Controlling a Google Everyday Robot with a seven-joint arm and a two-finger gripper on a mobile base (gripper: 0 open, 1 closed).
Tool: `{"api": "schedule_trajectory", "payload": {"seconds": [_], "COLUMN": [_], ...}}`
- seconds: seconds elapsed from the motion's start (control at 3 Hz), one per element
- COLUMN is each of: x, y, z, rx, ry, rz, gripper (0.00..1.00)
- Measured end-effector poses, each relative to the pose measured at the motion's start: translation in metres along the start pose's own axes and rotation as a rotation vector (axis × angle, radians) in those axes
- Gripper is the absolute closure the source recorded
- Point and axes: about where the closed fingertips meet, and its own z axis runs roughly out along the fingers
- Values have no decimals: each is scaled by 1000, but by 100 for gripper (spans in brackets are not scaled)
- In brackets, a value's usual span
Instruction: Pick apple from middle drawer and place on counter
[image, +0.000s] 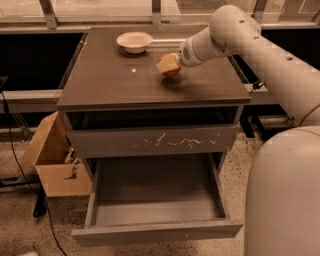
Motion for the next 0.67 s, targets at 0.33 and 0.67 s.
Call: {"api": "schedule_trajectory", "payload": {"seconds": [0.33,0.67], "x": [3,5], "y": [-6,-8], "z": [0,-3], "rx": [26,49], "ry": [12,7], "rz": [12,15], "gripper": [82,58]}}
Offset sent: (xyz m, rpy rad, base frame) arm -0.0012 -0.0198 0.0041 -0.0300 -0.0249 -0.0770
